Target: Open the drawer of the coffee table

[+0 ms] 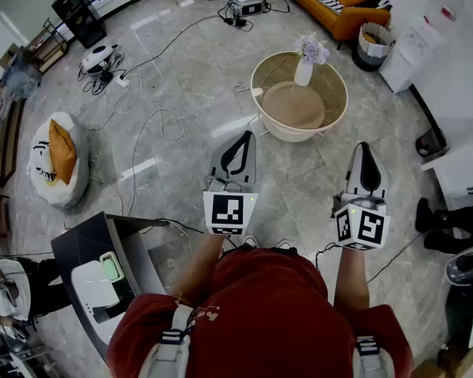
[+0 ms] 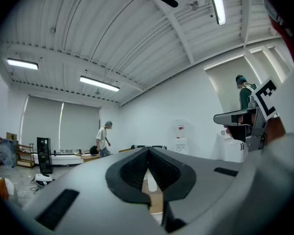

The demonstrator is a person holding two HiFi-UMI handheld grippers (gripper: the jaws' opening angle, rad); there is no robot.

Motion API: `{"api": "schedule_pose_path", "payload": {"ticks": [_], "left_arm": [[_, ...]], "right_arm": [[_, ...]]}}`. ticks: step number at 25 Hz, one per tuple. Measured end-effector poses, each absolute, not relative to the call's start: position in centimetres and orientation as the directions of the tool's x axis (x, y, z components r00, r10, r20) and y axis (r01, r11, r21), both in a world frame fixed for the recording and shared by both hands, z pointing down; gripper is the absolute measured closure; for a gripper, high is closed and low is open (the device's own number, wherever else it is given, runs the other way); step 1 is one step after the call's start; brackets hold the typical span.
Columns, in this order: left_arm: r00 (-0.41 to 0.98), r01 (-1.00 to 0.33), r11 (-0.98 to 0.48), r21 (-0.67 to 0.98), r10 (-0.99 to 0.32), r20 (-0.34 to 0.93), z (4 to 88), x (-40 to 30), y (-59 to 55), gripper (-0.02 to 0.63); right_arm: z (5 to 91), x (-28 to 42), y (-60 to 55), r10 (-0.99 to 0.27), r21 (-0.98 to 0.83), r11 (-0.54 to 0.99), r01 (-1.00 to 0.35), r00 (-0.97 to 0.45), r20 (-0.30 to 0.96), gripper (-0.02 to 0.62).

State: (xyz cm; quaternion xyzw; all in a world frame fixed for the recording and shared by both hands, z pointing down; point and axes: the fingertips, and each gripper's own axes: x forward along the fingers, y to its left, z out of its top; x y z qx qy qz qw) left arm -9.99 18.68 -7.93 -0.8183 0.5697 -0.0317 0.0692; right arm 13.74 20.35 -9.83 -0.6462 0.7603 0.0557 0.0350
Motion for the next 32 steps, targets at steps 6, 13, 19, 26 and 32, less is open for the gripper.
{"api": "schedule_pose_path", "payload": {"ticks": [6, 13, 19, 26, 32], "left_arm": [[0.361, -0.923, -0.353, -0.152, -0.932, -0.028, -8.2, -9.9, 19.7, 0.592], [0.354, -0.926, -0.347, -0.153, -0.935, -0.026, -8.0, -11.3, 20.6, 0.592], [0.373, -0.919, -0.368, -0.143, -0.928, -0.011, -6.8, -12.4, 21.2, 0.592], [0.372, -0.921, -0.369, -0.126, -0.928, 0.005, -5.1, -13.6, 20.4, 0.592], [0.388, -0.913, -0.388, -0.124, -0.921, 0.020, -3.8, -12.3, 16.9, 0.592]], "right_arm": [[-9.6, 12.5, 21.2, -0.976, 0.051, 0.178, -0.983, -0.183, -0.115, 0.572], [-9.0, 10.7, 21.7, -0.975, 0.046, 0.193, -0.980, -0.197, -0.104, 0.572], [-7.9, 9.1, 22.0, -0.978, -0.008, 0.180, -0.984, -0.178, -0.108, 0.572], [-6.6, 7.9, 21.7, -0.982, 0.003, 0.170, -0.985, -0.170, -0.087, 0.571], [-5.0, 9.1, 18.6, -0.988, -0.031, 0.145, -0.989, -0.142, -0.066, 0.572]]}}
